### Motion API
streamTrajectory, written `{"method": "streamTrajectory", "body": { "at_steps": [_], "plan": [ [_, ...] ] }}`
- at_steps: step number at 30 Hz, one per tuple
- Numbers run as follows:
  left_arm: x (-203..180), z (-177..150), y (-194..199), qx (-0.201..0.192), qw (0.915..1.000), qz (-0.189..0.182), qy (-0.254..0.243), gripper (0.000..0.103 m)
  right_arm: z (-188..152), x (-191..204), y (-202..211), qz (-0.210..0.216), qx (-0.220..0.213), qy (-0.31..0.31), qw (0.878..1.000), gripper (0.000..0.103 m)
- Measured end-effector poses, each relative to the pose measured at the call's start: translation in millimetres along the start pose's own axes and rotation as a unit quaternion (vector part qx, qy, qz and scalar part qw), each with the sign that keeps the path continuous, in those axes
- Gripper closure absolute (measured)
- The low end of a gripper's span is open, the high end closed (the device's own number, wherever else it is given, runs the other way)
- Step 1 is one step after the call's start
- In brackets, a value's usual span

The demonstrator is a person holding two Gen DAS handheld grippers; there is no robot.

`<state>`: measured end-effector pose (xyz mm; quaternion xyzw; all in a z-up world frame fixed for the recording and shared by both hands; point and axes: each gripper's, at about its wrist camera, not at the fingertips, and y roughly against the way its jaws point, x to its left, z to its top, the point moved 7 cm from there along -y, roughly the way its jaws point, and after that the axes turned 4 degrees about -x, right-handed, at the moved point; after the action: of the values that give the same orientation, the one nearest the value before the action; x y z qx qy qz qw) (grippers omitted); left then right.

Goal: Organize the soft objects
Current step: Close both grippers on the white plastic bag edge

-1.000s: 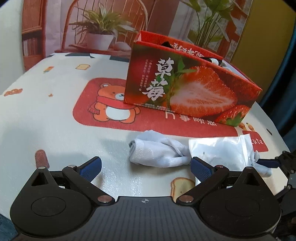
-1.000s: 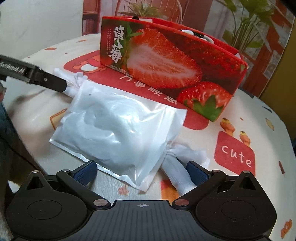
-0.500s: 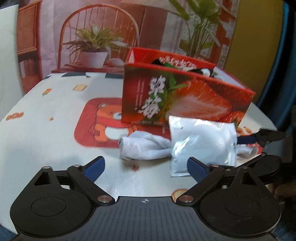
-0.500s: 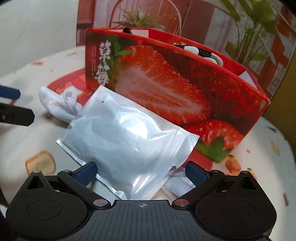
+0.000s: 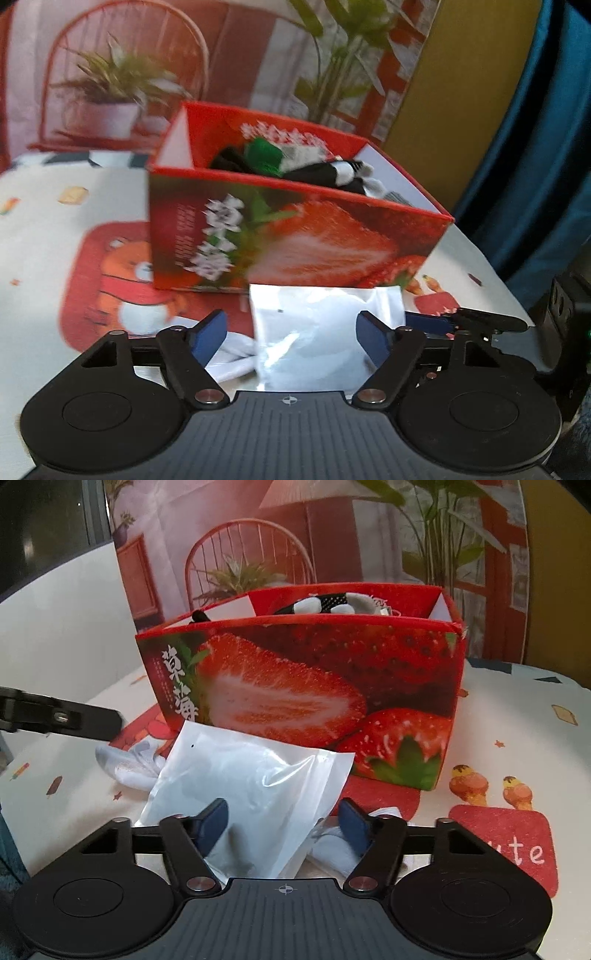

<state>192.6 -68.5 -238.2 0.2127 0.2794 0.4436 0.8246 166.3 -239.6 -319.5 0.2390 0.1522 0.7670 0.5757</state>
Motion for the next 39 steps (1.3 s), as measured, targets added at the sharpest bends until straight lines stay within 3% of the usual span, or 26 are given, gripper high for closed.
{"method": "streamTrajectory", "body": {
  "at_steps": [8, 16, 24, 30, 33, 35, 39],
  "plan": [
    [-0.4, -21.8, -32.2, 0.048, 0.9986, -0.016, 0.017, 0.027, -7.1, 3.1, 4.5, 0.013, -0.005, -0.01, 1.0, 0.043],
    [11.3, -18.2, -54.3, 0.064, 0.9974, -0.017, 0.03, 0.027, -14.5, 0.7, -10.3, 0.02, 0.006, -0.018, 1.0, 0.039],
    [5.6, -41.3, -45.5, 0.071, 0.9954, -0.041, 0.049, 0.027, -16.4, 2.6, -12.5, 0.023, 0.005, -0.008, 1.0, 0.035],
    [1.0, -43.0, -53.1, 0.068, 0.9958, -0.046, 0.042, 0.019, -16.7, 6.7, -15.6, 0.021, 0.008, 0.007, 1.0, 0.032],
    [3.3, -37.0, -57.6, 0.063, 0.9951, -0.051, 0.057, 0.02, -15.8, 6.3, -17.2, 0.019, 0.01, 0.004, 1.0, 0.033],
    [1.6, -33.2, -51.6, 0.056, 0.9938, -0.069, 0.066, 0.029, -15.5, 7.6, -15.1, 0.02, 0.011, 0.006, 1.0, 0.036],
    [-6.7, -30.6, -39.7, 0.047, 0.9953, -0.074, 0.04, 0.035, -9.5, 11.8, -6.1, 0.029, 0.001, 0.009, 1.0, 0.049]
  ]
}}
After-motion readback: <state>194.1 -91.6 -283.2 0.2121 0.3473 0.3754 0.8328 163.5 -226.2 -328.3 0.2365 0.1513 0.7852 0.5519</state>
